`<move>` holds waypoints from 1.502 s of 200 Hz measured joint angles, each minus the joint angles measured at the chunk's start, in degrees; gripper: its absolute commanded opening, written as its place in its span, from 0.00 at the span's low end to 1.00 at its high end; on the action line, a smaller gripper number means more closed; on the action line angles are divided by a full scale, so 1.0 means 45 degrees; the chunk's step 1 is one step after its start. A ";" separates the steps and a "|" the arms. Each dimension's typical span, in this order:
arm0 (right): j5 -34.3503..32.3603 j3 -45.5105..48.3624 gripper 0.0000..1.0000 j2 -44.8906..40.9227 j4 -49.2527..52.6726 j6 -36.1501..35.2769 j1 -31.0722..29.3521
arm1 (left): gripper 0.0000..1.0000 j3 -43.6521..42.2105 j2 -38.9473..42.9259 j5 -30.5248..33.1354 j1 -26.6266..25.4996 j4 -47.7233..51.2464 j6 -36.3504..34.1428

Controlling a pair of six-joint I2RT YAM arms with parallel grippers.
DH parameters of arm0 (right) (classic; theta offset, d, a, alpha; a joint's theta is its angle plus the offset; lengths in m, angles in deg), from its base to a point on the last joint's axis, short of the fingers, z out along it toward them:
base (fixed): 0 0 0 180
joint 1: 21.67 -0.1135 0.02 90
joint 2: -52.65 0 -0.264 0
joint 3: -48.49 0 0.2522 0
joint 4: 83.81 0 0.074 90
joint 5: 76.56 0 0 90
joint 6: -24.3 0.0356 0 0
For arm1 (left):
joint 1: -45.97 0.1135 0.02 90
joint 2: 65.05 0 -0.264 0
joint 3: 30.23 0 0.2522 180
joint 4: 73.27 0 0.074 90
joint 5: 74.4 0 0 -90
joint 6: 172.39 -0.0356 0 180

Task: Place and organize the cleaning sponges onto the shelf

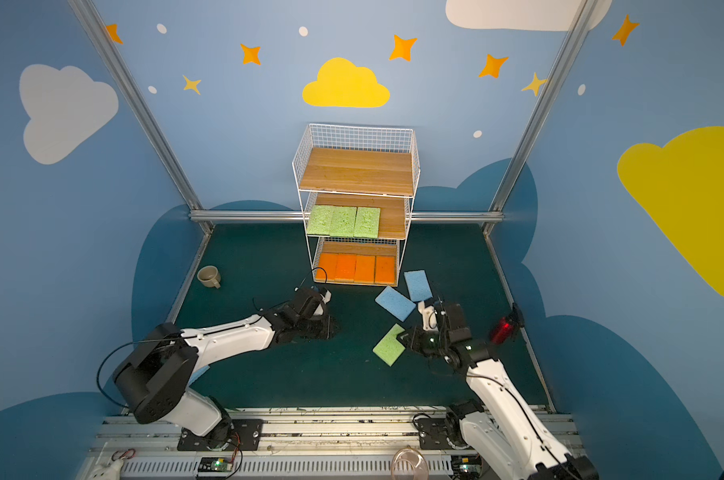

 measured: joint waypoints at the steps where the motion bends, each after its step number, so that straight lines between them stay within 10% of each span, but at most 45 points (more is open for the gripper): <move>1: -0.0005 0.0078 0.15 -0.0049 0.0010 -0.0029 0.0058 | 0.37 0.0015 -0.0039 -0.0029 0.0000 -0.0024 0.0000; 87: 0.0277 0.1025 0.03 0.3823 -0.2365 0.0651 0.1122 | 0.43 0.0044 -0.0597 -0.0112 -0.0495 -0.0627 -0.0146; 175: 0.3002 -0.1919 0.00 1.0297 -0.4201 0.0141 0.1248 | 0.62 -0.2021 0.2574 0.0889 -0.0835 -0.0044 -0.0049; 251: 0.2001 -0.3011 0.28 0.8170 -0.1588 -0.1855 0.0913 | 0.90 -0.2807 0.3968 0.1812 -0.0636 0.0680 0.0282; 277: 0.1336 -0.3308 0.00 0.6819 -0.0568 -0.2385 0.0826 | 0.91 -0.2696 0.3827 0.1826 -0.0529 0.0777 0.0267; 300: 0.1073 -0.2866 0.00 0.6878 -0.0393 -0.2380 0.0811 | 0.91 -0.2497 0.3429 0.1787 -0.0466 0.0797 0.0238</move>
